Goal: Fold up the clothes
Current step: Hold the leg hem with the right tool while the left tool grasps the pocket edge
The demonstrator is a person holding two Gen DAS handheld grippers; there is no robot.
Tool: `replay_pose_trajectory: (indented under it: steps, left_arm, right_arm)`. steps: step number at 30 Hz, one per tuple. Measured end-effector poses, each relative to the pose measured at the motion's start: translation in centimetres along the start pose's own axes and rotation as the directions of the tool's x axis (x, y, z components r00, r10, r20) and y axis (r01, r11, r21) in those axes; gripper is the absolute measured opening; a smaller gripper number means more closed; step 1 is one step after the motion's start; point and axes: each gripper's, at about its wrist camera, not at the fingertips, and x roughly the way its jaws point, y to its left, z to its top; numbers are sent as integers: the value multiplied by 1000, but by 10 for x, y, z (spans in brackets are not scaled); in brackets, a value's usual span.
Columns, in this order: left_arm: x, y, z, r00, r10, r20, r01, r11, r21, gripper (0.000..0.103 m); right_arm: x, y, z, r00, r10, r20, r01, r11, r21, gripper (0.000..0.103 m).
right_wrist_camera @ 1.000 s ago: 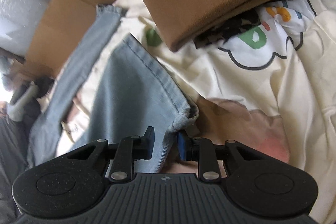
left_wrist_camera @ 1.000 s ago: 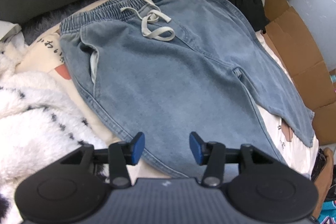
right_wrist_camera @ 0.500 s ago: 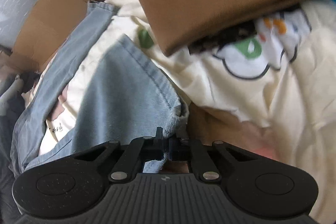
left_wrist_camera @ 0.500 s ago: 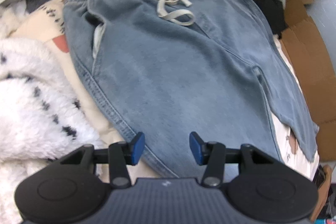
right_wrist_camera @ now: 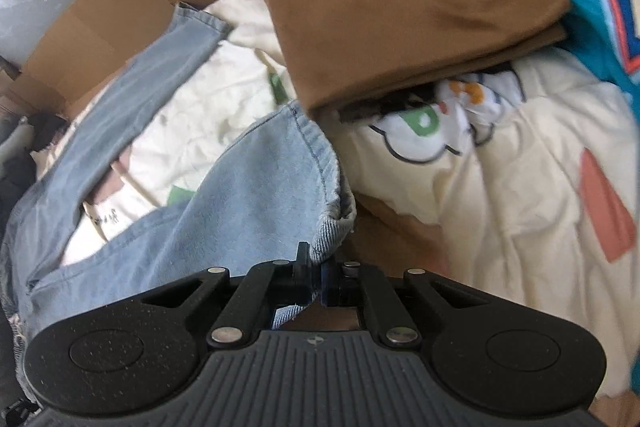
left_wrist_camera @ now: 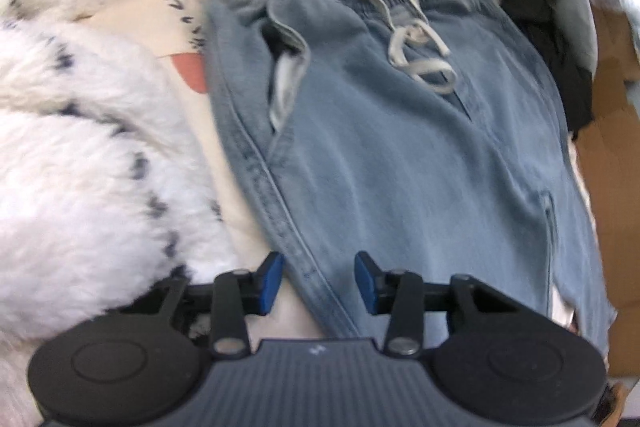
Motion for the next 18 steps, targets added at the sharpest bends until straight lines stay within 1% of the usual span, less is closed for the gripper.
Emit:
replay_pose_trajectory:
  steps: [4, 7, 9, 11, 16, 18]
  left_arm:
    - [6, 4, 7, 999, -15, 29, 16, 1000, -25, 43]
    - [8, 8, 14, 998, -31, 61, 34, 998, -47, 41]
    - [7, 12, 18, 994, -59, 88, 67, 993, -98, 41]
    - [7, 15, 22, 991, -81, 103, 94, 987, -128, 41]
    - [9, 21, 34, 983, -115, 145, 140, 975, -174, 41]
    - [12, 21, 40, 983, -116, 144, 139, 976, -169, 41]
  right_arm:
    - [-7, -3, -10, 999, -34, -17, 35, 999, 4, 2]
    - [-9, -3, -12, 999, -47, -17, 47, 999, 3, 2]
    - [-10, -2, -13, 998, -55, -18, 55, 998, 3, 2]
    - [-11, -2, -15, 998, -63, -18, 63, 998, 3, 2]
    - [-13, -1, -18, 996, -83, -18, 83, 997, 3, 2]
    - [-13, -1, -18, 996, -88, -19, 88, 996, 4, 2]
